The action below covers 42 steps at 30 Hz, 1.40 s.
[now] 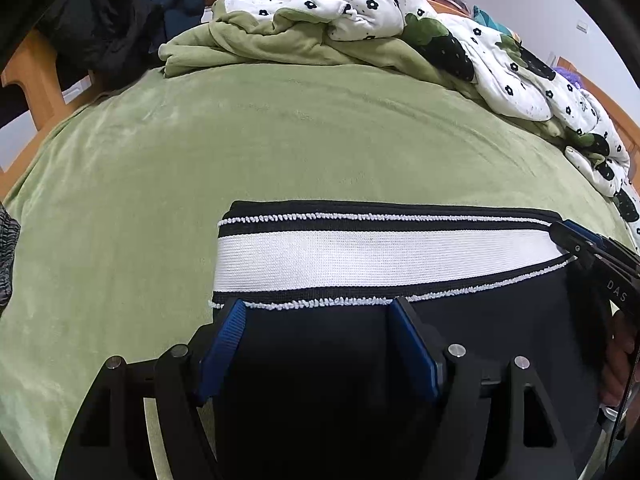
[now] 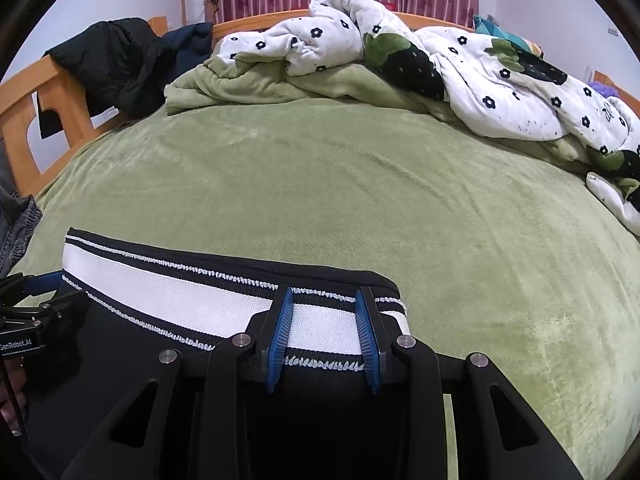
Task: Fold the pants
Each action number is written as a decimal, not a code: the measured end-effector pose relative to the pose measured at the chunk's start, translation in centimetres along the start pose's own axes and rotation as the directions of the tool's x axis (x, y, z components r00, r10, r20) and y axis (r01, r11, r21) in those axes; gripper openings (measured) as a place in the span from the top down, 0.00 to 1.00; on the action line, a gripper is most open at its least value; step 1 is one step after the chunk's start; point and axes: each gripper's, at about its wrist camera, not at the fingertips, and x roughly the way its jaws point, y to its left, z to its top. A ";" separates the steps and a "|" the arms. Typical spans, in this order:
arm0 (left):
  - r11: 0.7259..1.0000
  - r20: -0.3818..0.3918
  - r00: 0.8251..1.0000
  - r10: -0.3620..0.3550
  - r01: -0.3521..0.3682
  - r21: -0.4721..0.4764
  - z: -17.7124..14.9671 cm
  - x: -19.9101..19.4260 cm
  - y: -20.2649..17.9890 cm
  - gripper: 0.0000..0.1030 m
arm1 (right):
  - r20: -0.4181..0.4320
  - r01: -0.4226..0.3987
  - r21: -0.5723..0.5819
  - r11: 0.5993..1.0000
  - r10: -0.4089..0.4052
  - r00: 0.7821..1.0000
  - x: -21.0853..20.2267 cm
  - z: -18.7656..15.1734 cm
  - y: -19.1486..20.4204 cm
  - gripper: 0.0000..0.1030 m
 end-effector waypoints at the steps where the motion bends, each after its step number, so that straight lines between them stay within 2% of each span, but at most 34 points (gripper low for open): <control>1: 1.000 -0.001 1.000 0.001 -0.001 0.000 0.0 0.0 0.0 0.28 | 0.000 -0.003 0.002 1.000 0.003 1.000 0.0 0.0 -0.1 0.70; 26: 0.999 0.009 1.000 0.025 -0.025 0.021 0.0 0.1 -0.3 0.20 | 0.004 -0.002 0.001 1.000 0.002 1.000 -0.1 0.1 0.1 0.68; 30: 1.000 -0.007 1.000 0.021 -0.021 0.012 -0.3 -0.2 -0.2 0.18 | -0.025 -0.039 0.027 0.999 0.040 0.999 -0.3 0.3 -0.5 0.68; 35: 1.000 -0.042 0.999 -0.001 0.002 0.027 -1.8 -1.5 -0.1 0.18 | -0.047 -0.084 0.095 0.992 0.089 0.995 -2.7 -1.0 -2.2 0.68; 38: 0.999 -0.067 0.998 -0.021 0.023 0.023 -3.5 -2.8 0.0 0.19 | -0.084 -0.071 0.053 0.996 0.075 0.994 -4.1 -2.9 -1.8 0.65; 42: 1.000 -0.079 0.997 -0.013 0.014 0.012 -5.8 -4.8 -0.3 0.19 | -0.096 -0.025 -0.019 1.000 0.023 0.995 -6.2 -4.9 -0.7 0.64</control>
